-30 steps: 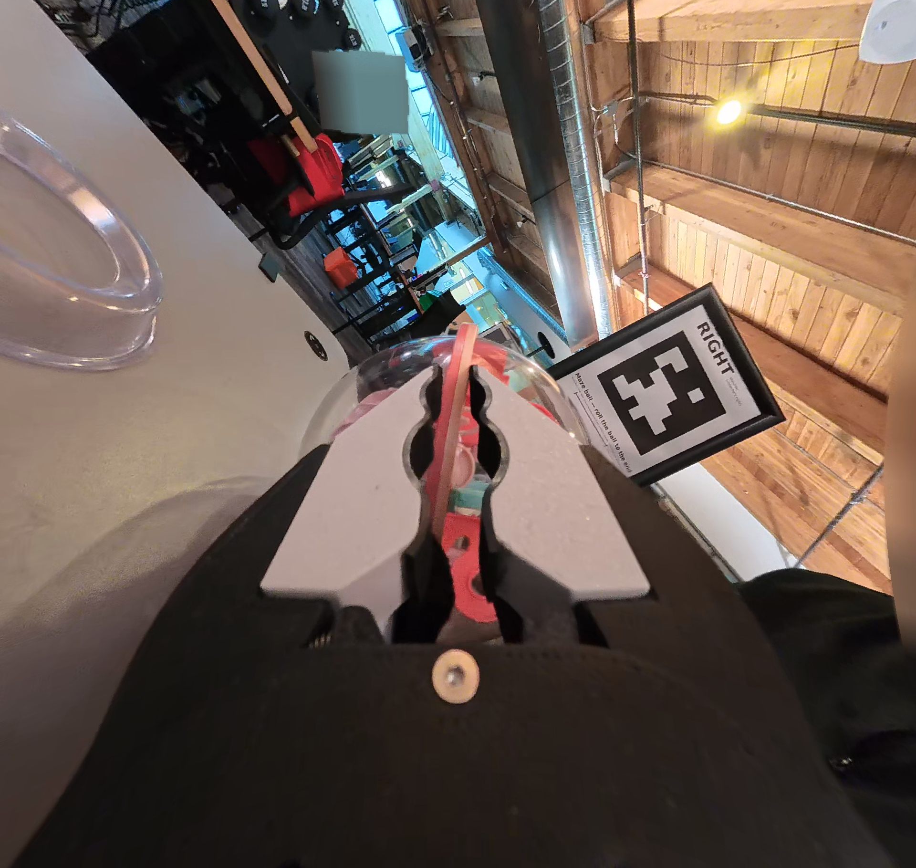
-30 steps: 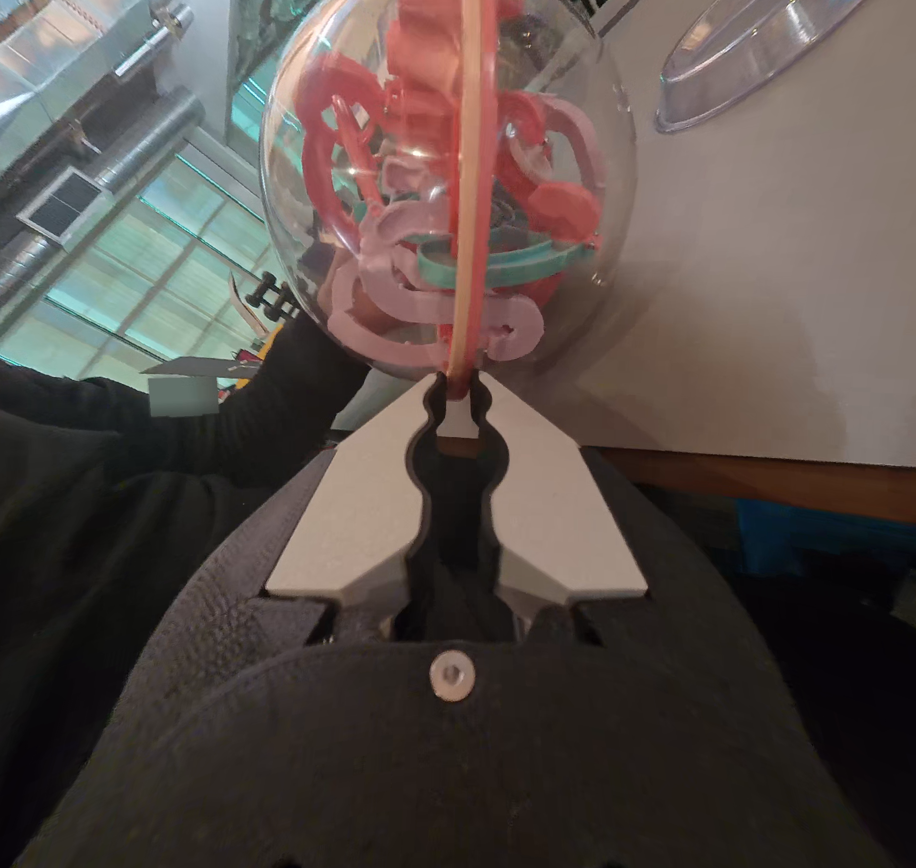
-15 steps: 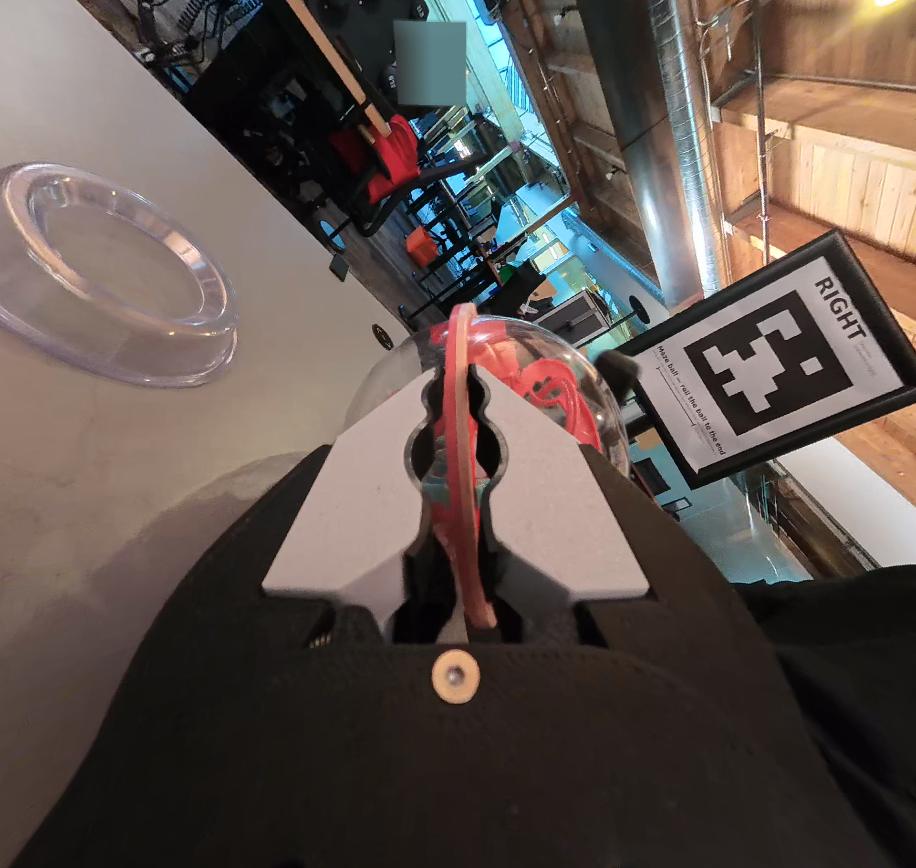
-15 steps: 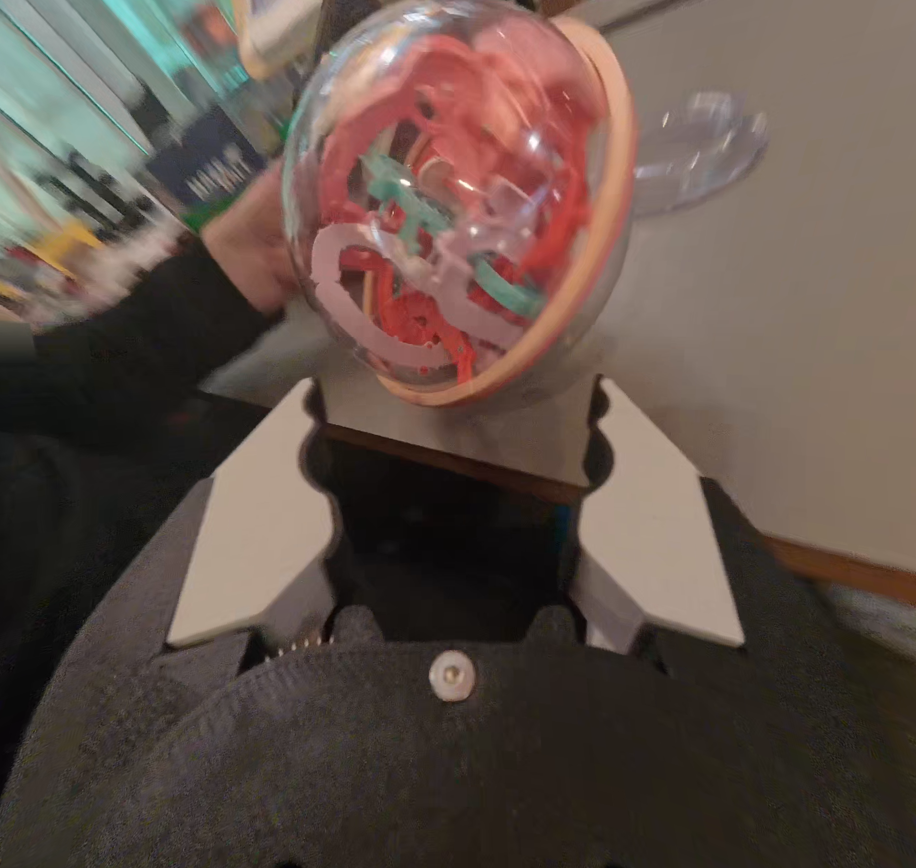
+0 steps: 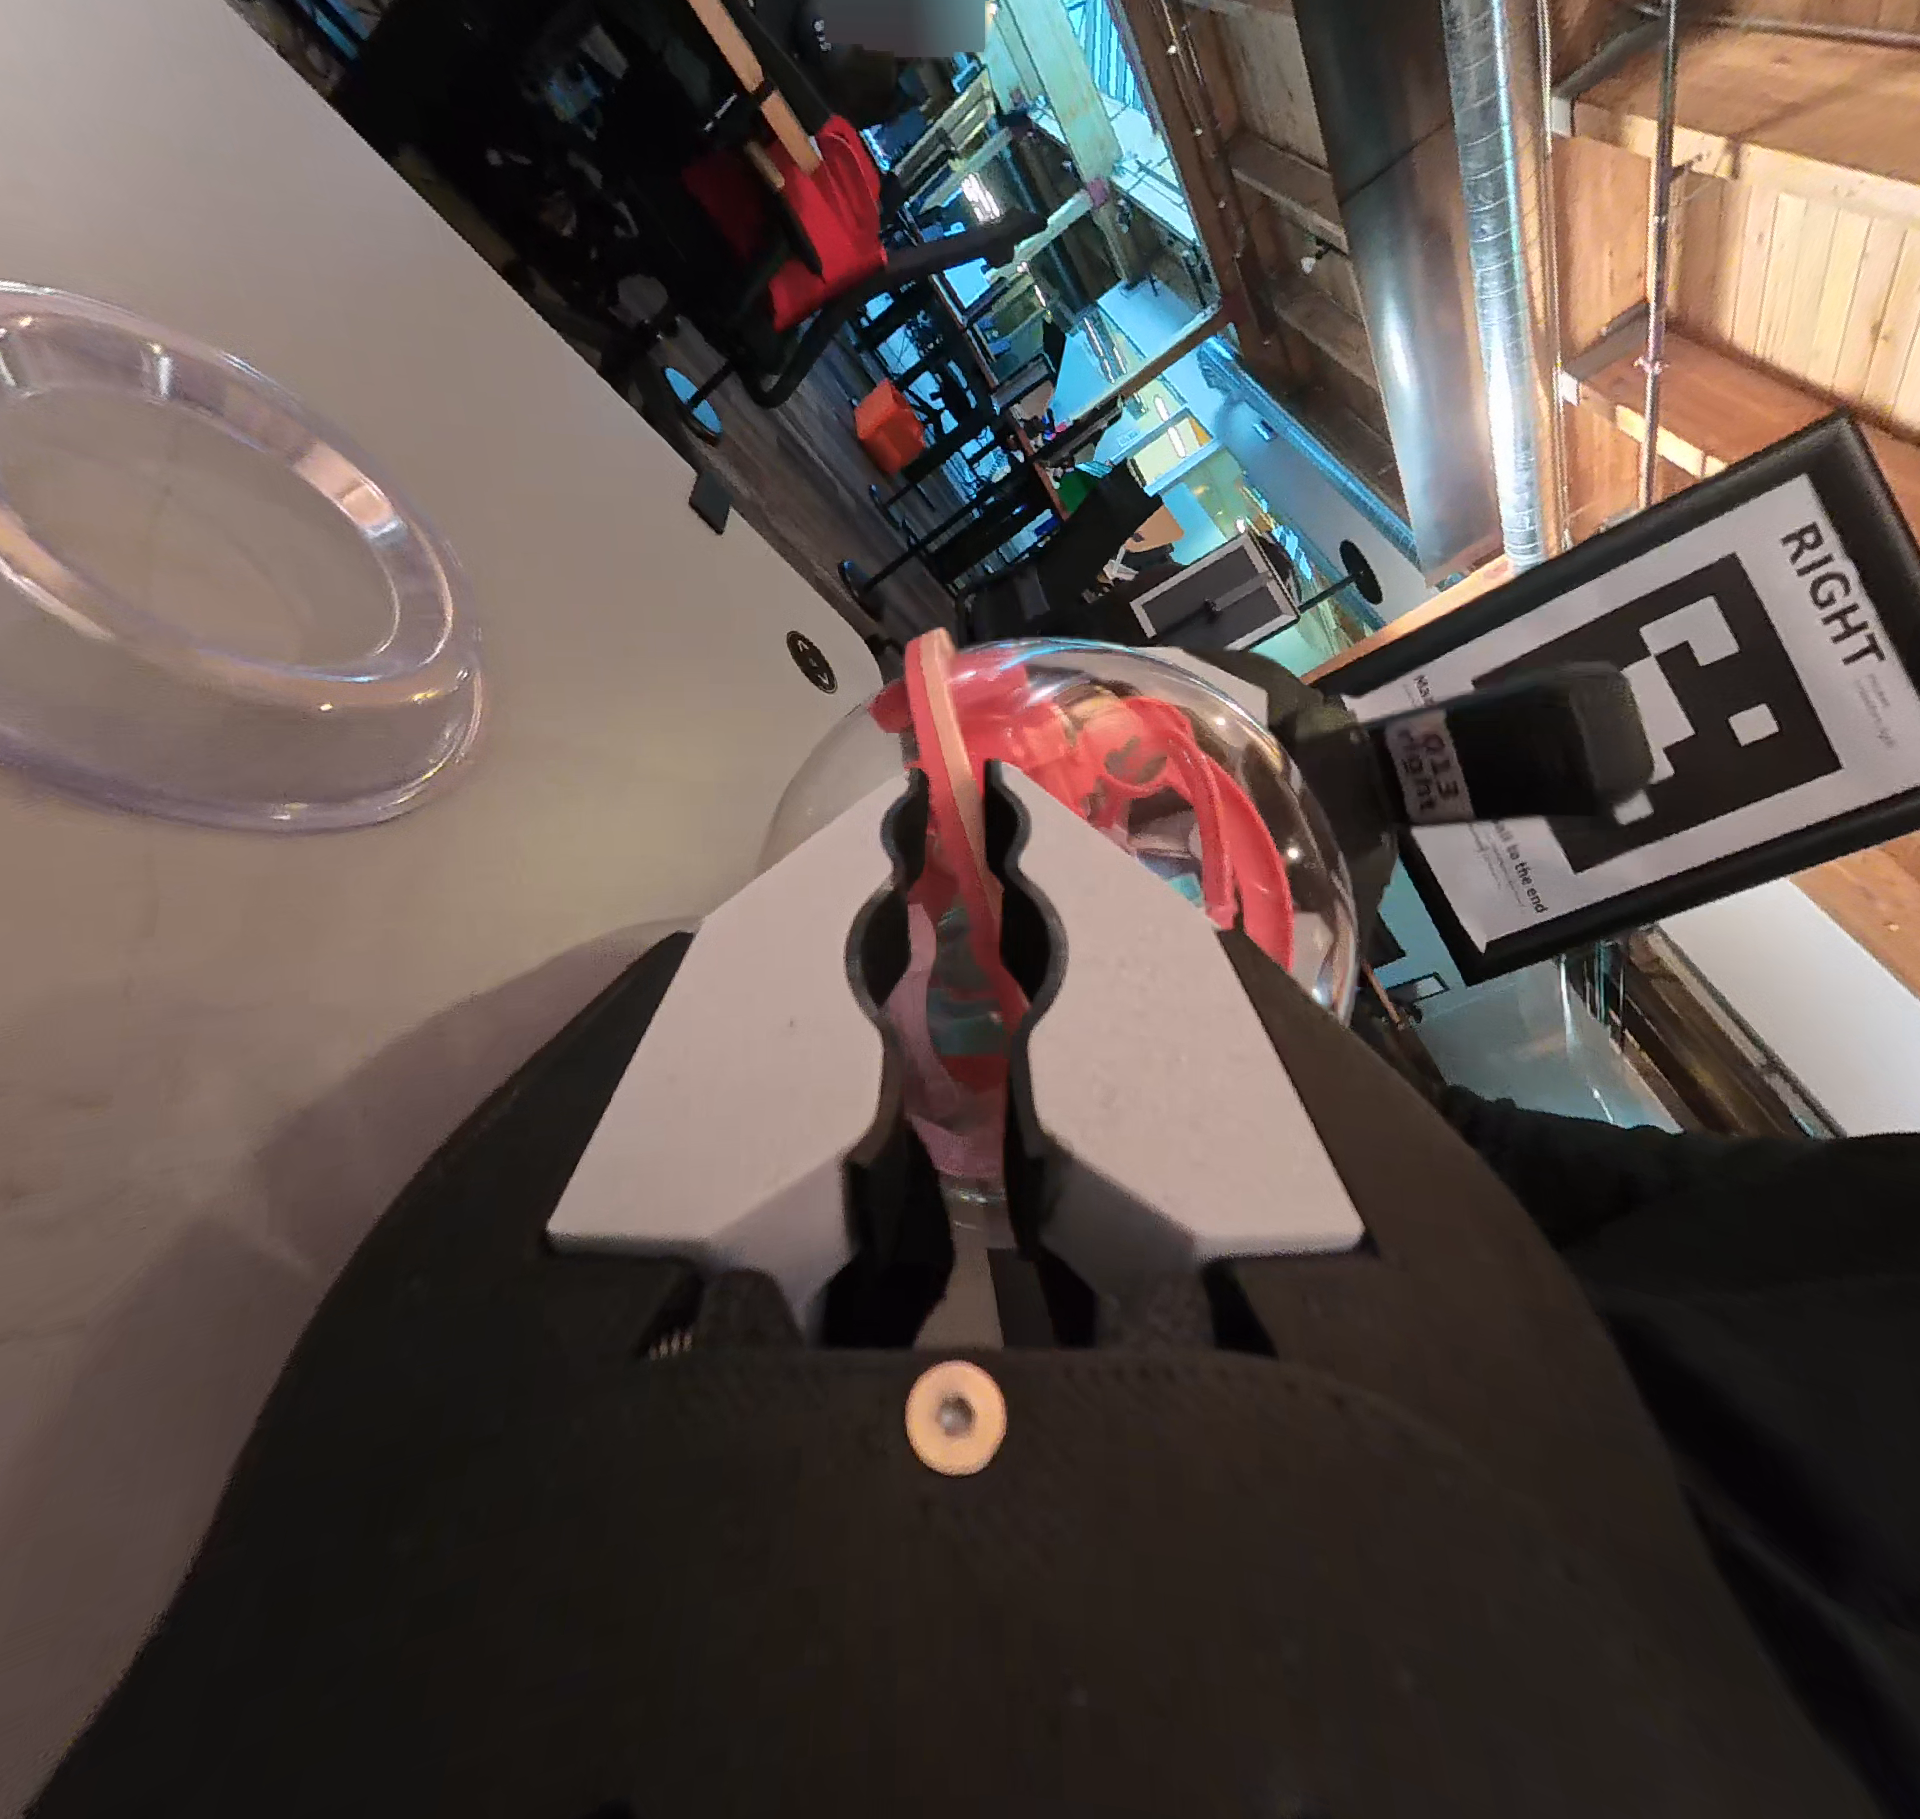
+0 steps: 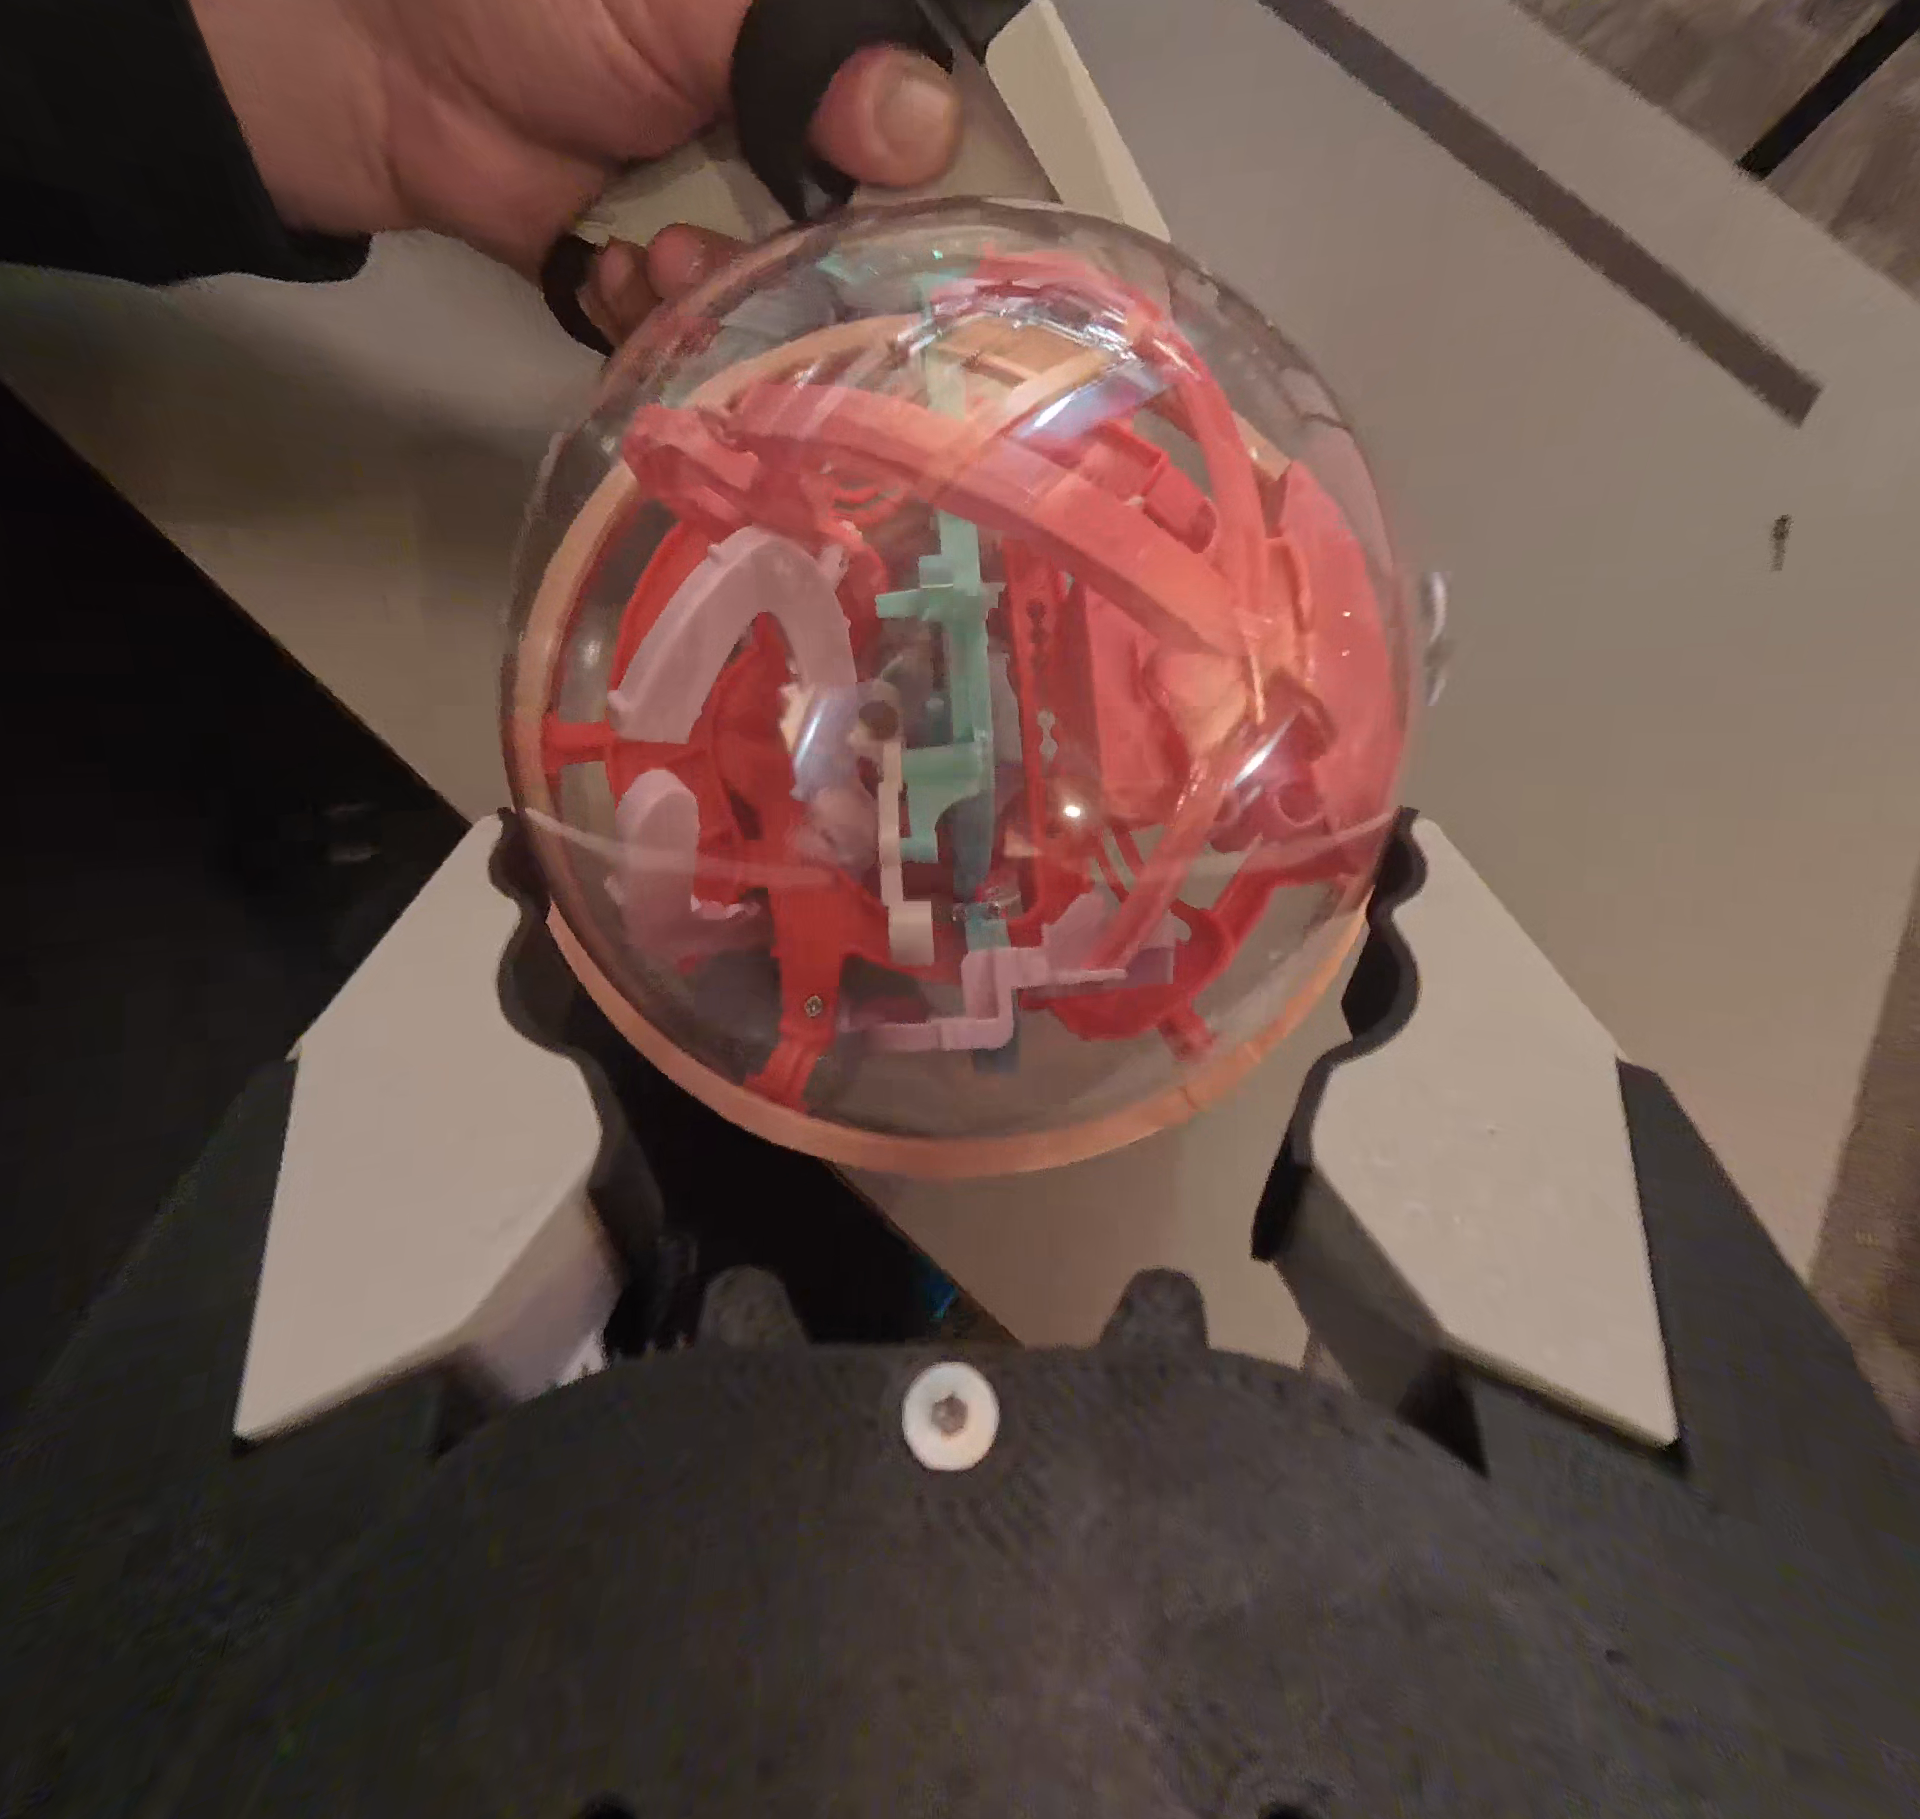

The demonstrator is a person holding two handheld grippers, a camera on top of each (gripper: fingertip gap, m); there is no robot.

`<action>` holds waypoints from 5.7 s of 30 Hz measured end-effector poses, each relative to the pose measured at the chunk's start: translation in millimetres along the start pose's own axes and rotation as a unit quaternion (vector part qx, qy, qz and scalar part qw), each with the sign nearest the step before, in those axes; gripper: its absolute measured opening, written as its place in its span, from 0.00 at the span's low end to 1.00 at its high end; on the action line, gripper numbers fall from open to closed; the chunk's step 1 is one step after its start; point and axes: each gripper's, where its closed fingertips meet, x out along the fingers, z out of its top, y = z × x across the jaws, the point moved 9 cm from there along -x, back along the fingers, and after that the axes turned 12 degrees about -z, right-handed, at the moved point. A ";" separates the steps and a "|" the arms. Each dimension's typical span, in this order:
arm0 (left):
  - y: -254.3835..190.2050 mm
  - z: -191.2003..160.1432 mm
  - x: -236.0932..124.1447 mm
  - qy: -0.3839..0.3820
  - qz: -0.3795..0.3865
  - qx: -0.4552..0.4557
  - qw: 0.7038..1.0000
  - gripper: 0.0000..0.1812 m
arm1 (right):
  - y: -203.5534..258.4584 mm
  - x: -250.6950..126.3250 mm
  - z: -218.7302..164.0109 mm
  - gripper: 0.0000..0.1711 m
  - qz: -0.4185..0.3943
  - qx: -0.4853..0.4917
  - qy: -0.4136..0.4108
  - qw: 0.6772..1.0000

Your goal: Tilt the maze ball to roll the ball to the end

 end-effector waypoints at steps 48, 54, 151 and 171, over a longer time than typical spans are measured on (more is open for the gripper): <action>-110.5 12.9 31.3 0.138 -0.033 0.324 0.935 0.73 | -11.0 -17.8 20.7 0.87 0.194 0.298 -0.104 0.929; -89.3 12.6 27.8 0.132 -0.038 0.229 0.964 0.72 | 24.7 19.4 4.6 0.86 0.298 0.389 -0.067 0.869; -22.2 42.7 -15.7 -0.015 0.012 0.131 0.991 0.33 | -37.7 41.5 7.6 0.73 0.157 0.340 -0.034 0.927; -65.2 -40.4 -58.6 -0.005 -0.017 0.064 0.998 0.35 | 35.6 16.9 10.0 0.70 0.351 0.318 -0.088 0.876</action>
